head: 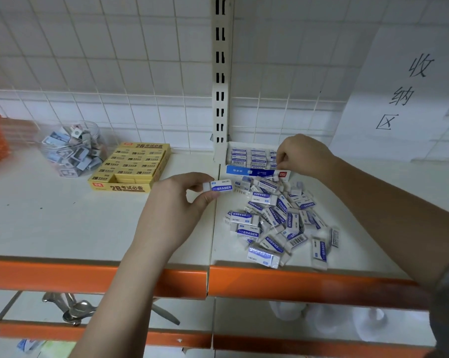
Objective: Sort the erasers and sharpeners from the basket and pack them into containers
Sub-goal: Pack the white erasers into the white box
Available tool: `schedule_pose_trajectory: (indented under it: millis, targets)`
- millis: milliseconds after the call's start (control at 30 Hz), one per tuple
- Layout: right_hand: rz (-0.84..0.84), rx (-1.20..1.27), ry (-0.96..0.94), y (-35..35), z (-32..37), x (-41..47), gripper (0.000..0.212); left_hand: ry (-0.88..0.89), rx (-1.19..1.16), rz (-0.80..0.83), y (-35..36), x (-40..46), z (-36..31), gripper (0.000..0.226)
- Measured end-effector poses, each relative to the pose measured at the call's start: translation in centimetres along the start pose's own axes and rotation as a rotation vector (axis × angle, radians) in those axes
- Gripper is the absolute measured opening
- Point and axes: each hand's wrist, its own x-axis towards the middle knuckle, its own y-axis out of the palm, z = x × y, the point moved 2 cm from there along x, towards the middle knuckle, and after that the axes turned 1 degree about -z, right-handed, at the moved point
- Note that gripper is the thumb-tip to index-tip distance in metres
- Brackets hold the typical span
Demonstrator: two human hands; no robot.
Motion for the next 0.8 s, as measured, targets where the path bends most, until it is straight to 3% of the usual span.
schedule_pose_trajectory:
  millis: [233, 600, 800]
  targets:
    - [-0.262, 0.458, 0.09, -1.1, -0.8, -5.4, 0.006, 0.092, 0.036, 0.045, 1.9, 4.2, -0.9, 0.027]
    - [-0.159, 0.707, 0.253, -1.7, 1.4, -16.1, 0.01, 0.074, 0.097, 0.38, 10.5, 11.9, -3.7, 0.026]
    - [-0.194, 0.684, 0.286, -1.5, 2.0, -18.5, 0.017, 0.094, 0.149, 0.448, 12.9, 12.6, -3.8, 0.027]
